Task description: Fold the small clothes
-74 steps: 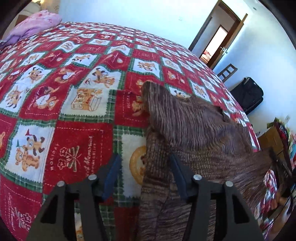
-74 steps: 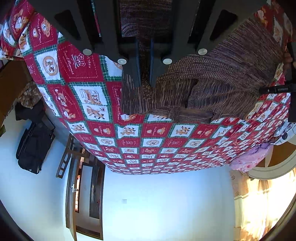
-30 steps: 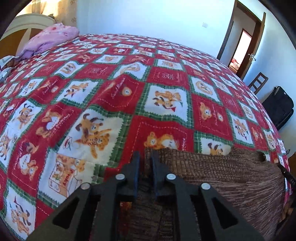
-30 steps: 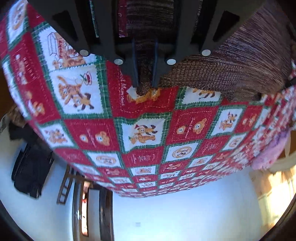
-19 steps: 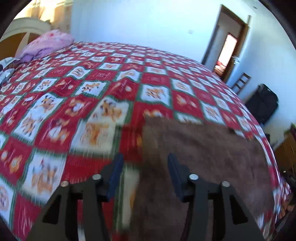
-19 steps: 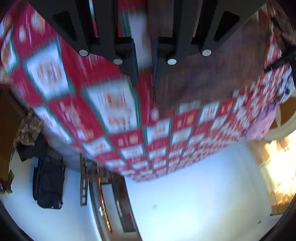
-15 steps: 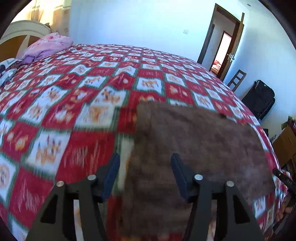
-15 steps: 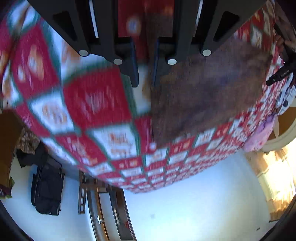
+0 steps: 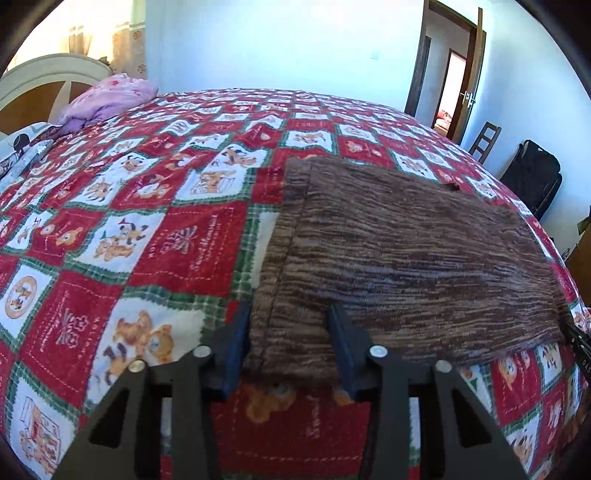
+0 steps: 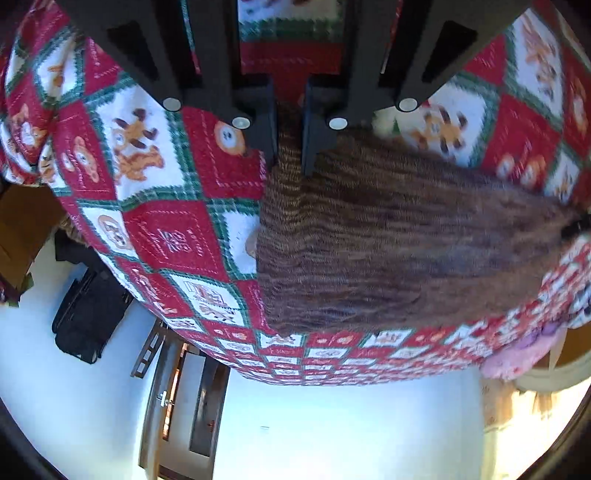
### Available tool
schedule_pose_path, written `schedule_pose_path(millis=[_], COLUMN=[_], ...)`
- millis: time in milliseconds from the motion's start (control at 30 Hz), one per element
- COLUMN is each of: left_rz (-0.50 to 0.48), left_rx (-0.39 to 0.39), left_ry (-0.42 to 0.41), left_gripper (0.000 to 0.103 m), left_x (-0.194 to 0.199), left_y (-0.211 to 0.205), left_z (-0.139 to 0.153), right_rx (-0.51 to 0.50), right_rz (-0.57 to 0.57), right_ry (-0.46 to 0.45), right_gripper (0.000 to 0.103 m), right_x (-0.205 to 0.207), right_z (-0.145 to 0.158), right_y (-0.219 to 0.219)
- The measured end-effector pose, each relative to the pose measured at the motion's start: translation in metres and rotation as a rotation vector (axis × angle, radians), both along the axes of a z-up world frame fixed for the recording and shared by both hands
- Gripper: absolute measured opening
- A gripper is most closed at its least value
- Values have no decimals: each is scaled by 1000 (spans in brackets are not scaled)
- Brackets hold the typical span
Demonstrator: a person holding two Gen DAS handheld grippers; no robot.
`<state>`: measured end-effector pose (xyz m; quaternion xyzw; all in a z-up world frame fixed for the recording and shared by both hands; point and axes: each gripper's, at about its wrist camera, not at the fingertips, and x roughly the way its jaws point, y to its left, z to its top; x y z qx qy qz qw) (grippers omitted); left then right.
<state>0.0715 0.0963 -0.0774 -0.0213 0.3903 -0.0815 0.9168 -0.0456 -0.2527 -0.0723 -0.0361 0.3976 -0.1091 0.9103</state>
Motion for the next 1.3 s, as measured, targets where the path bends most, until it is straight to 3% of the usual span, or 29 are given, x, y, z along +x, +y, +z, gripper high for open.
schedule_pose_path(millis=[133, 300, 433, 500, 667, 833, 933, 1067, 1300], left_rz=[14, 22, 88, 103, 87, 118, 169, 214, 319], left_rx=[-5, -79, -190, -223, -196, -273, -309, -371, -470], left_ry=[-5, 49, 35, 42, 66, 63, 63, 45, 21], left_gripper=[46, 53, 70, 70, 70, 76, 76, 91, 99], left_x=[-7, -18, -27, -26, -33, -40, -37, -35, -34], left_y=[9, 24, 34, 31, 15, 24, 29, 27, 19], left_z=[-2, 6, 13, 11, 8, 6, 3, 2, -1], right_rx=[78, 67, 66, 122, 197, 211, 230, 262, 262], right_rz=[-18, -28, -8, 43, 150, 186, 195, 196, 198], right_ry=[-15, 1, -126, -154, -106, -9, -44, -56, -74], right_gripper=[10, 10, 10, 10, 10, 11, 13, 13, 13], right_x=[-9, -20, -26, -9, 39, 57, 50, 49, 47], right_z=[2, 14, 45, 52, 35, -12, -11, -13, -15], right_y=[-18, -14, 2, 19, 63, 91, 88, 82, 81])
